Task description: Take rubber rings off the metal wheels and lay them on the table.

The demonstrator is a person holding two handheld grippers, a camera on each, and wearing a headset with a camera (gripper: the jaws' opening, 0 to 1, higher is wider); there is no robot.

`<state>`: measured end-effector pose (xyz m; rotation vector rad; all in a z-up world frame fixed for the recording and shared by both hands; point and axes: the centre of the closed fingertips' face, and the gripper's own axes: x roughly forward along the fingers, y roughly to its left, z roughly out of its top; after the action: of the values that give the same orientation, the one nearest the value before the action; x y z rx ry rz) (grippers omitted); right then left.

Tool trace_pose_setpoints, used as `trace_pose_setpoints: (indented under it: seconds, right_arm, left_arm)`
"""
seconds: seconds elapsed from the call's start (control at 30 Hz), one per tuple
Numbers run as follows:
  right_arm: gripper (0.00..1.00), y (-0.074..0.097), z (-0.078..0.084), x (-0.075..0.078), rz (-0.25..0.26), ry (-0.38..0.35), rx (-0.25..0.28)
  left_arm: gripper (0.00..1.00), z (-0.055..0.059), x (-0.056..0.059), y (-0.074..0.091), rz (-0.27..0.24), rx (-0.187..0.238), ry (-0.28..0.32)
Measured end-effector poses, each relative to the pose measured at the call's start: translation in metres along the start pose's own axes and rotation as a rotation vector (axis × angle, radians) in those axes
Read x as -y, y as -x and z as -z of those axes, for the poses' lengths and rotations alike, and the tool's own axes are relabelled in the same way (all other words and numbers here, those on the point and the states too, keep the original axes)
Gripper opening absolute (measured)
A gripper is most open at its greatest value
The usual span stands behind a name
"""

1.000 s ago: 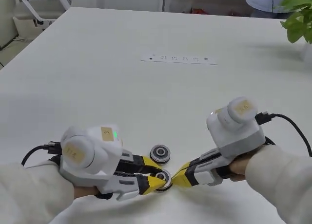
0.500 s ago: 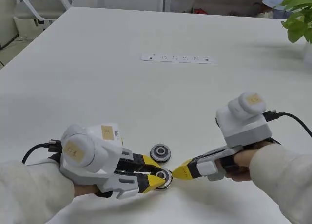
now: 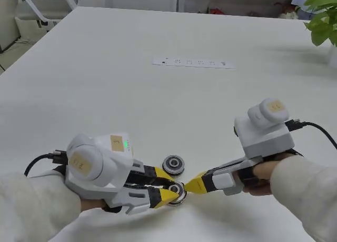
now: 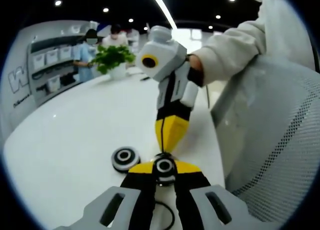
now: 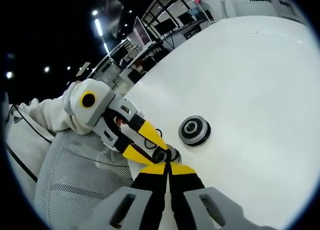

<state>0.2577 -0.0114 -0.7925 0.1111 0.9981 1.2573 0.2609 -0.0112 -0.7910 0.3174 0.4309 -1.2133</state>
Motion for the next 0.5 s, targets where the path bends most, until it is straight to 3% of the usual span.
trace_pose_setpoints:
  seconds: [0.5]
  right_arm:
    - [0.00, -0.0010, -0.0021, -0.0015, -0.014, 0.015, 0.000]
  left_arm:
    - [0.14, 0.0002, 0.0006, 0.0001, 0.002, 0.000, 0.001]
